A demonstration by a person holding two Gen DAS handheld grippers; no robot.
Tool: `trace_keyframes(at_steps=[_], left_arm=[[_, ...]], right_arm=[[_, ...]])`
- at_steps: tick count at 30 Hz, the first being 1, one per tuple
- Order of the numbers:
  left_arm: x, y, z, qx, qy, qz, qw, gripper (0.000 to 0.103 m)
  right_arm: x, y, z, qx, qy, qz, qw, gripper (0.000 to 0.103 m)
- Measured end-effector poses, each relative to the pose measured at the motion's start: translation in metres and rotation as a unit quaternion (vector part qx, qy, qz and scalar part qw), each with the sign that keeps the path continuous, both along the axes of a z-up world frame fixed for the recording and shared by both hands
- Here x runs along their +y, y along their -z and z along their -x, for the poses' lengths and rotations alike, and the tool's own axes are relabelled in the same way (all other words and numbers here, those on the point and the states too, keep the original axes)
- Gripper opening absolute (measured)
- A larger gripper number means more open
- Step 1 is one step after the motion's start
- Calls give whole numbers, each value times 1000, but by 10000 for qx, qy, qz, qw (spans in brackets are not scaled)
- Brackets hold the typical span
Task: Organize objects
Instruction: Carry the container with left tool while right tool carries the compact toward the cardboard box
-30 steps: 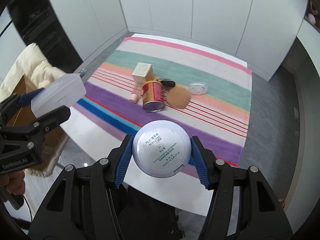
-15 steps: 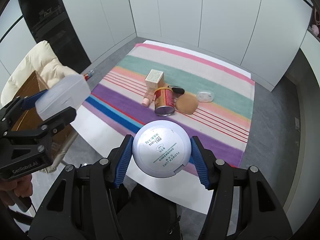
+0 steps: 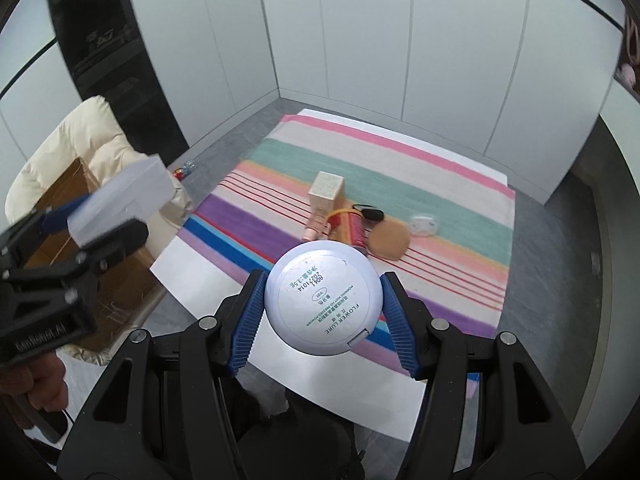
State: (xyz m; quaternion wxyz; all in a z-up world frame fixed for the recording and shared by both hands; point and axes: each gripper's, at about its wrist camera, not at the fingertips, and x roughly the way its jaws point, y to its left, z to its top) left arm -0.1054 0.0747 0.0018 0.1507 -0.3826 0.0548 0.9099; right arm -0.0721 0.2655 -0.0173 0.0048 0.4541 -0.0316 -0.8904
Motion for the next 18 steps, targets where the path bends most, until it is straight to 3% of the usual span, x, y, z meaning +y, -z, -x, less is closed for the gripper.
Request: trace_keyframes(at_steps=[18], left_arm=[[-86,1,9,113,-683,-29,9976,85]], right_arm=[[-91,-3,37,165,-738,-54,9971,60]])
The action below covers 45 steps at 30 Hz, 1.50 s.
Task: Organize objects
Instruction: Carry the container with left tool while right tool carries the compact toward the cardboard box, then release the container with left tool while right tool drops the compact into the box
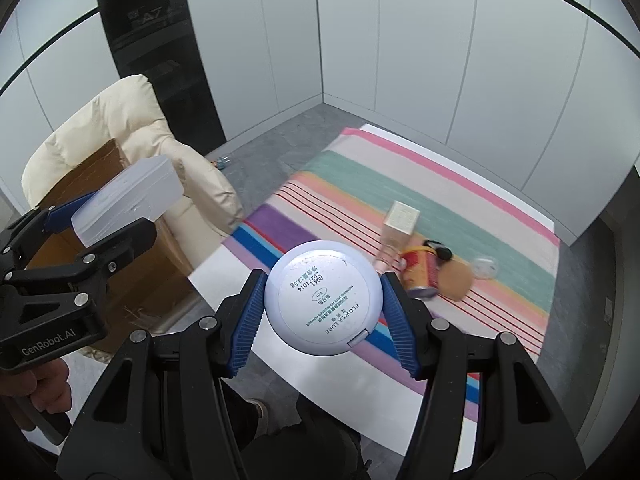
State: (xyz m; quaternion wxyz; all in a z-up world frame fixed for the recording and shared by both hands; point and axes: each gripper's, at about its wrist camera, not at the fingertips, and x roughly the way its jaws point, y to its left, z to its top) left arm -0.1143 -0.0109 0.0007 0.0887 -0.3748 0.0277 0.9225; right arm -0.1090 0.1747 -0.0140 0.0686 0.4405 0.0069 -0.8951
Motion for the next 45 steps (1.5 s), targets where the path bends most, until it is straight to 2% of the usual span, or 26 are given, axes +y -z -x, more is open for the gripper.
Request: trace_keyframes(at_steps=[10,23,33,36,40,45], left_arm=[[-52,1,-3,32,-494,9,9988,85],[-123,5,-12,-85,-1165,-12,9932,86],[-176,11,-28,-207,-1670,49,9857,85],[-189,14,-33,-259,-1763,88,9840,78],[-206,17,-38,-269,-1961,188,9800,79],[-231,16,-49,-298,-2178,121,9755,82]], right_arm=[[-39,-2,15,183,-327,186,9991,60],[-115,-1,33,259,-1036,242,9940,60],[-173,-2,43,305,-1519,274,9875,60],[-190,-2,43,304,-1678,272,9850,60],[-215,-2,42,288,-1895,265,9811,60],[-242,-2,39,280,-2141,250,9761,60]])
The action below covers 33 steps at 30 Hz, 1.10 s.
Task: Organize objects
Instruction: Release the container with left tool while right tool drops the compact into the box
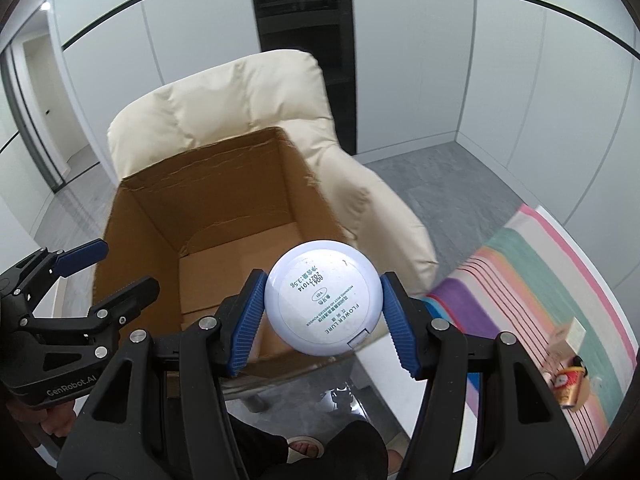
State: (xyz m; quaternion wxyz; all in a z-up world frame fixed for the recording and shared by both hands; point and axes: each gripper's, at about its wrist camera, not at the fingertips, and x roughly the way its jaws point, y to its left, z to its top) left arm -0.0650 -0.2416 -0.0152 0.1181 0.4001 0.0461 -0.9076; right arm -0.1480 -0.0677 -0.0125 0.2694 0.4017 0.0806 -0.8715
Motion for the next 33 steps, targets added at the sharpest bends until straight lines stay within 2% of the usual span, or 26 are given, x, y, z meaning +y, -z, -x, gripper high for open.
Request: trace_keyframes(at_steps=[7,13,18,19,22,33], left_arm=[[-35,0,-17,7,-428,-69,9991,88],[-57,-1,-31,68,-784,49,9969,101],[-73,-1,-40,76,-1018,132,9947,103],[-75,-1,-42,71,-1052,121,9944,103],[-80,-1,-44,83,-1108,124,9937,103],[-71,-1,-31,145,-1104,180,9936,103]], right_arm=[[-37,3,-6,-41,-318,-46,9995,60],[-64,5,-10,-83,-560,-77,9984,60],[-84,7,-13,-87,-655,-121,9977,60],[-86,7,-13,-76,-653,-109,9978,62],[-90,4,-14,1,-638,-46,9979,81],[-70,3,-11,77,-376,-139,9992,91]])
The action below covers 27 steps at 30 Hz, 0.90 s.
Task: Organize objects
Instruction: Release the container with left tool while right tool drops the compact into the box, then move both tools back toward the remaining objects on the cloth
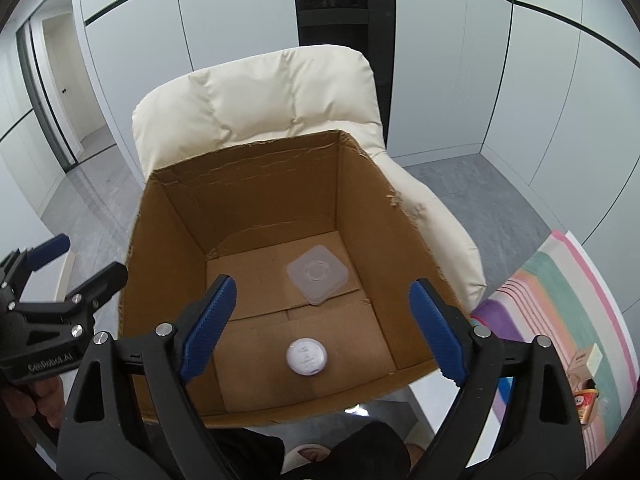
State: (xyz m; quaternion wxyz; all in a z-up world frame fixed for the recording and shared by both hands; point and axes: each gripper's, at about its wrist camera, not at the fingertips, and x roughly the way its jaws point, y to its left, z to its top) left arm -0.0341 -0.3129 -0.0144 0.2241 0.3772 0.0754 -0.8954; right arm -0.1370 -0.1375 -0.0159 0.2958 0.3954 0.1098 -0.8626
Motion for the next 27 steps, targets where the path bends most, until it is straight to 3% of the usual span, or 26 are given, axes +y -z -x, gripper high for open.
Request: trace_keyframes(at_steps=[5,27], left_arm=[[12,-2,7,34,43,11,10000,103],[84,-4,48,58,592,-45,9982,103]], right_arm=[[19,-4,3,1,145,121,9998,102],[109,-2,14,71,866,-32,9962,103]])
